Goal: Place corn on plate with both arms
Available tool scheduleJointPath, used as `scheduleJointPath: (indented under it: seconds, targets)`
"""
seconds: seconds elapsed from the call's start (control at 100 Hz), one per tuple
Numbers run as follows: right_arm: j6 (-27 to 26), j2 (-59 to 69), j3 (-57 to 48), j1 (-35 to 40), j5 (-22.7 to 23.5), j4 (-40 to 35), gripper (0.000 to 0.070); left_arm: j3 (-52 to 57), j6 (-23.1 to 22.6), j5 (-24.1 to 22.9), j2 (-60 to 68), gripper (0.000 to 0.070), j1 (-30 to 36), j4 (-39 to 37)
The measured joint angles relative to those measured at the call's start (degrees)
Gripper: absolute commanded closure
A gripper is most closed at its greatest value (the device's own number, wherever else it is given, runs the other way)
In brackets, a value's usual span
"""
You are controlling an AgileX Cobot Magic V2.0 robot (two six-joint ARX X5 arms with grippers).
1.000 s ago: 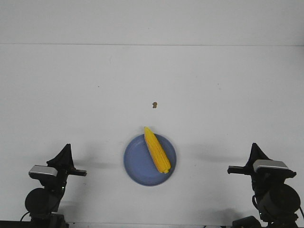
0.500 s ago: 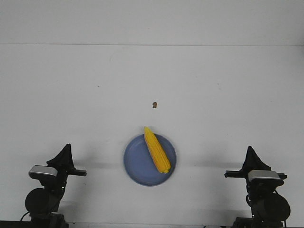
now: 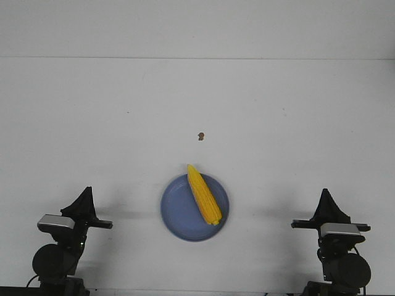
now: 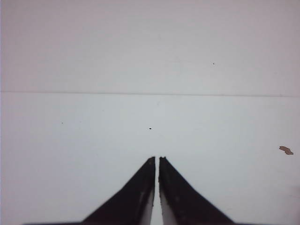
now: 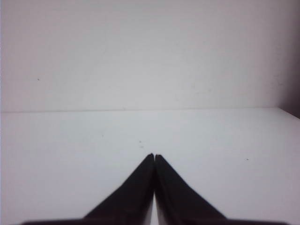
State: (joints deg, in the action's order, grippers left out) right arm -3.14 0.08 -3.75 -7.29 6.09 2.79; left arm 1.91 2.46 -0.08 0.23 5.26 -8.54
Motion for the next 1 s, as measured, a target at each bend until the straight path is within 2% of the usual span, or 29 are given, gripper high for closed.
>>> scheduleJointPath:
  seconds: [0.16,0.37,1.0]
  targets:
    - [-0.02,0.00,2.60,0.00,-1.16,3.69,0.0696,0.00,0.00,0.00,0.00,0.0688,0.00,0.00]
    - [-0.02,0.00,2.91,0.00,-3.08,3.91,0.0696,0.00,0.00,0.00,0.00,0.0688,0.00,0.00]
    - [-0.07,0.00,2.91,0.00,-3.06,3.93,0.0696,0.00,0.00,0.00,0.00,0.0688,0.00,0.00]
